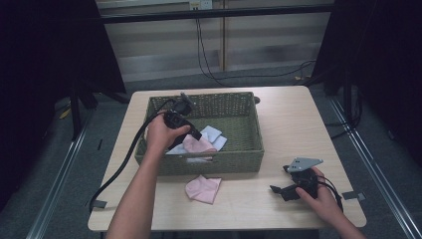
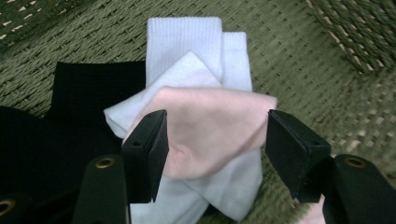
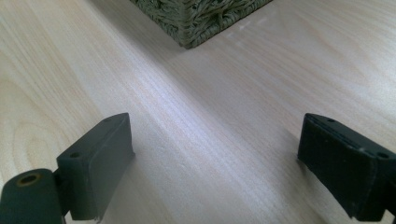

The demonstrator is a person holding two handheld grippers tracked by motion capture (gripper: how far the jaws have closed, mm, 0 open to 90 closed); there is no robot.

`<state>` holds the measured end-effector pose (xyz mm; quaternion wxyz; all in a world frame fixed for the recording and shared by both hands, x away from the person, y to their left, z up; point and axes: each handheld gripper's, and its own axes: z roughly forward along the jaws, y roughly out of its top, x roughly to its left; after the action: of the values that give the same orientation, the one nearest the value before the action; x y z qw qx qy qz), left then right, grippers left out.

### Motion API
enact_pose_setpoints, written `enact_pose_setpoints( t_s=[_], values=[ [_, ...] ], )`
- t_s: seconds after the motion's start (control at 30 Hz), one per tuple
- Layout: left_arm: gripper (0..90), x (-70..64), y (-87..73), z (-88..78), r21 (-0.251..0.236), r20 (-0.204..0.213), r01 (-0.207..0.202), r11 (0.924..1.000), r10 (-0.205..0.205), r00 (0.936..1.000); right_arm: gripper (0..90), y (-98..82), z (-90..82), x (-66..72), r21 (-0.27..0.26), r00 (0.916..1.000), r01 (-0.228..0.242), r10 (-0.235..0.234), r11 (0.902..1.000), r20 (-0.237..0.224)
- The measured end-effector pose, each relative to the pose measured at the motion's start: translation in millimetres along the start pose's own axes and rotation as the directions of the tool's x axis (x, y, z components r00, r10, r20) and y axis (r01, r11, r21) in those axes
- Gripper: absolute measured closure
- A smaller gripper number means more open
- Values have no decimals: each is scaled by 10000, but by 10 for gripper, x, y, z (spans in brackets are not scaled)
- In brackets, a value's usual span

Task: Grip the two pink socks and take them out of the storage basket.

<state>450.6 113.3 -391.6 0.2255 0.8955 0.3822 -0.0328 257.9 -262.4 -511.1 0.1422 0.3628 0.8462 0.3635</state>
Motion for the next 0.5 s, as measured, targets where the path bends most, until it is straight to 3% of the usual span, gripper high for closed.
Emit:
enact_pose_setpoints(
  t_s=[0.33,0.5],
  values=[
    [374,104,79,264,204,101,216,9996,-218,9997,95,0,1,0,-6,10000,12,-12,10000,7],
    [359,111,77,416,478,-22,55,9988,-54,10000,96,0,0,0,0,10000,-4,4,10000,-1]
  ],
)
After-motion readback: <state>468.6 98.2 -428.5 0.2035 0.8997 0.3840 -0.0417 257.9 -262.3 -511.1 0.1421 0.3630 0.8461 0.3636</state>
